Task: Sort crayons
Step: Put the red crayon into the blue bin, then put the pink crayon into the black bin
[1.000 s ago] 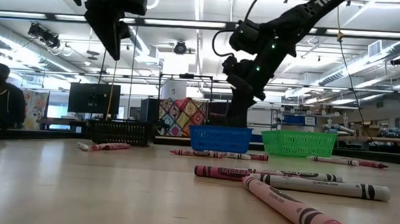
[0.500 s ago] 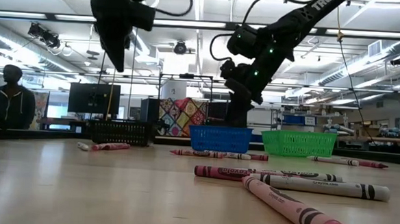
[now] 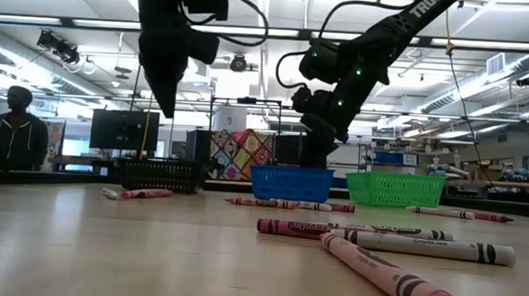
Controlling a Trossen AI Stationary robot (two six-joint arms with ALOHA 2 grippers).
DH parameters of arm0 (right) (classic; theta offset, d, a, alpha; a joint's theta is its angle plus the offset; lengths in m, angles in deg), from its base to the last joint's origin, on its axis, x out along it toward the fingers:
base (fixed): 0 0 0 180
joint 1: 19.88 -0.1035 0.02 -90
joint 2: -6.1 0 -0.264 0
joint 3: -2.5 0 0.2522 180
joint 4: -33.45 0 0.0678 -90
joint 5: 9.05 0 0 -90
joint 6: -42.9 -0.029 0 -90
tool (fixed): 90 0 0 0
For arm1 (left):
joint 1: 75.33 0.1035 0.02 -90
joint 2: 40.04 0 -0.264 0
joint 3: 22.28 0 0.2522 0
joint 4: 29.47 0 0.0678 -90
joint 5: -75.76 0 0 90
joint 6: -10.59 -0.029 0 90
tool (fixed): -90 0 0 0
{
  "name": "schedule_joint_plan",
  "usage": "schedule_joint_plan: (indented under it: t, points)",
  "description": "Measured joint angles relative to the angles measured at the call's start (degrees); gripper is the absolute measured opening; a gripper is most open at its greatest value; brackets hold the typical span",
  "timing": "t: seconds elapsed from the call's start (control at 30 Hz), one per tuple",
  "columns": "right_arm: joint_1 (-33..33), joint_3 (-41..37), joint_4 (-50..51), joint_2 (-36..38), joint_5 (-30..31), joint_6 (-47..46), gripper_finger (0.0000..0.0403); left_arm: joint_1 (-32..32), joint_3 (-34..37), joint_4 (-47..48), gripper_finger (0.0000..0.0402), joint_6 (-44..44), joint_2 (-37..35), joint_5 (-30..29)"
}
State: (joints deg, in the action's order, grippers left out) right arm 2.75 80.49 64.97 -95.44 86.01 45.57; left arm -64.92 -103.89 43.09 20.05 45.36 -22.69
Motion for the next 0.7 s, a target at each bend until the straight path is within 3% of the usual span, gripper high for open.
schedule_joint_plan:
  t: [0.53, 0.7]
  points:
    - [-0.86, 0.00, 0.01, 0.00, 3.36, 2.07, 0.0068, 4.11, 0.00, -0.76, 0.0125, 1.41, 4.69, -2.40]
    - [-1.65, 0.00, -0.09, 0.00, 8.17, 2.08, 0.0075, 6.36, 0.00, -0.54, 0.0125, 0.84, 4.71, -2.40]
